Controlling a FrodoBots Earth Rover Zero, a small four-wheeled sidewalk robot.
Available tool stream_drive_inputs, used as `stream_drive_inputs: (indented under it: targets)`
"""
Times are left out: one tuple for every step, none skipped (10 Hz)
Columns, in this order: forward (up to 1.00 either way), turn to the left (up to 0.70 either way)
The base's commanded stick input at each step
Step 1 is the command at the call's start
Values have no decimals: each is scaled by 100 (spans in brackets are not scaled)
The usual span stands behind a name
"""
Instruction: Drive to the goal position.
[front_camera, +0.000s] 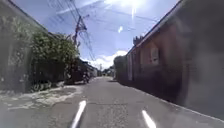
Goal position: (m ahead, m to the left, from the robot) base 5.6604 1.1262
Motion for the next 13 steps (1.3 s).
stream_drive_inputs:
  targets:
    - [100, 0]
    - [100, 0]
    - [100, 0]
    - [100, 0]
    - [100, 0]
    - [100, 0]
    - [100, 0]
    - [100, 0]
    - [100, 0]
    - [100, 0]
    - [100, 0]
    - [100, 4]
    - [100, 6]
